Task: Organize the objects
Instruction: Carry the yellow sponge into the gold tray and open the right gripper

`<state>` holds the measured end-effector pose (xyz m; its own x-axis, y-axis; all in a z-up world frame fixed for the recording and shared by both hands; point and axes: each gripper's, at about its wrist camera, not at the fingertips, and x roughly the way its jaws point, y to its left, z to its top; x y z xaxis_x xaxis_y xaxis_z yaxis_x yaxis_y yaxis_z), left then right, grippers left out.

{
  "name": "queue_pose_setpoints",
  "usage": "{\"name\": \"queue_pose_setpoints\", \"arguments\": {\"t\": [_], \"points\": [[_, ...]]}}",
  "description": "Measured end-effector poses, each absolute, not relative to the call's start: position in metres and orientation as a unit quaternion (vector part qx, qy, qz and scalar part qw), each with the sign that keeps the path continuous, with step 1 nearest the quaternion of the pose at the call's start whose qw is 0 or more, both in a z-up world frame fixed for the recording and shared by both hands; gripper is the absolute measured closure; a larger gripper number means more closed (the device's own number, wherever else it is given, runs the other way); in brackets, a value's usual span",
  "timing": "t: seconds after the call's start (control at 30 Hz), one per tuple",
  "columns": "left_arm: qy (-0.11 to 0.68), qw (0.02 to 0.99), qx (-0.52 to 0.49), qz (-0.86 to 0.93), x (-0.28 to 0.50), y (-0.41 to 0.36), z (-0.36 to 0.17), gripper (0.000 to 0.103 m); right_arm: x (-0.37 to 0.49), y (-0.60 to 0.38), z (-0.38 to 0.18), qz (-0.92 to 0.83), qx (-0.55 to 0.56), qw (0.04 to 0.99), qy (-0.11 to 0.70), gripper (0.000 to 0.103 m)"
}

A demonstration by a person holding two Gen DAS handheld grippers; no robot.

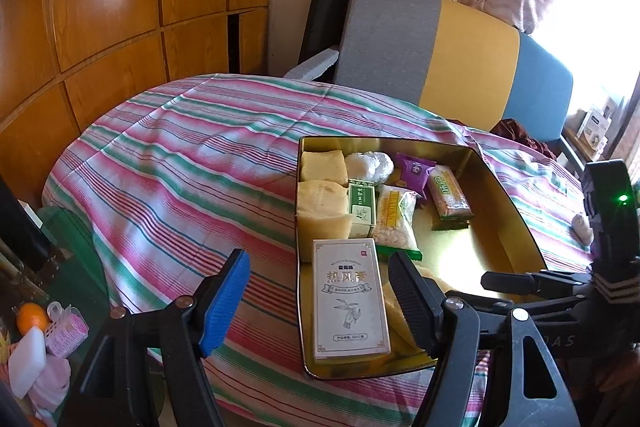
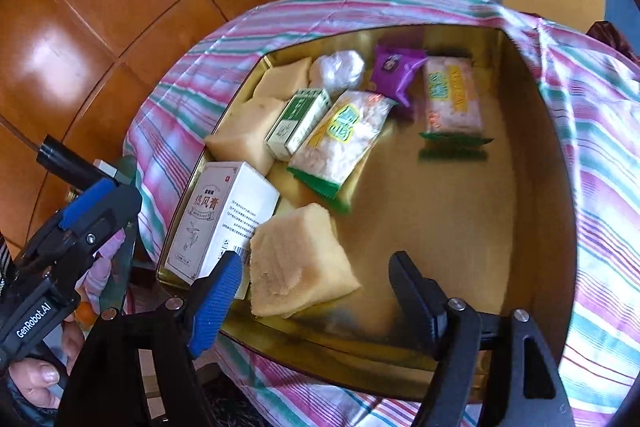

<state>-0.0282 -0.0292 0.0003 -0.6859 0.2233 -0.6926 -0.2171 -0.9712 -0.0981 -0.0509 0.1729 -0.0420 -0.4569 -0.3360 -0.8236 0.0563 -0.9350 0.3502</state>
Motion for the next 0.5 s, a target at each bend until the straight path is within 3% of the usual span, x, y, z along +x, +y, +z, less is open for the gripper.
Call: {"name": "queue_pose_setpoints", "arguments": {"t": [0.5], "points": [[0.026,0.155,-0.365,0.918,-0.017,0.003,0.011,0.029,-0.017,0.237,-0.019,-0.867,0.47,0.041,-0.159,0.026]]}}
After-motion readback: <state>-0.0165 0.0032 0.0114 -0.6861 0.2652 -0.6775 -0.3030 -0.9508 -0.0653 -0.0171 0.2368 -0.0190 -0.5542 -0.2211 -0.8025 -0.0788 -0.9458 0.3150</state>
